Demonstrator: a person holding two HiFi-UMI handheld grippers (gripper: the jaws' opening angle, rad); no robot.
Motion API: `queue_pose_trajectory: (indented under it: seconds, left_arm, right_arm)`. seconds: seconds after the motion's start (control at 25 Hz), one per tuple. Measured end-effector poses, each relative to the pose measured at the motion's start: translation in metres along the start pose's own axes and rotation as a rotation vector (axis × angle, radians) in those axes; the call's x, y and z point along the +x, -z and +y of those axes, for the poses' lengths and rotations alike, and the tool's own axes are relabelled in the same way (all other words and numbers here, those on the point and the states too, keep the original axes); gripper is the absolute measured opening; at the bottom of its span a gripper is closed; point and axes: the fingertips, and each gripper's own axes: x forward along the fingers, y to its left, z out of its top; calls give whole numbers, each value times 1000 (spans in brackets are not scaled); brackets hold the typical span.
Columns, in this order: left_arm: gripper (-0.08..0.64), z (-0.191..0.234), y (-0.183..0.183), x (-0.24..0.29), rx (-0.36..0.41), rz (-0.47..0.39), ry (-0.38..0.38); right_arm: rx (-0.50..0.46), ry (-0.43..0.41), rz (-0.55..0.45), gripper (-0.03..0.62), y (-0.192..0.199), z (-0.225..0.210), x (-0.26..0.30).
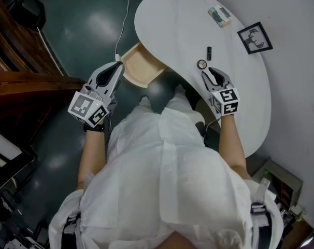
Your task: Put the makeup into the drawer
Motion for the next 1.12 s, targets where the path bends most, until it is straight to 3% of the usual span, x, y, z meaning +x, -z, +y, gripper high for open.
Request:
queue_pose_trajectory:
  seconds: [0.56, 1.12]
  left_arm:
    - [18, 1, 4, 37, 12, 36, -7]
    - [18, -12, 24, 52, -7, 88, 13]
  right_arm:
    - [55, -8, 199, 196, 42, -33, 44]
    - [33, -20, 356, 206, 80, -46, 83]
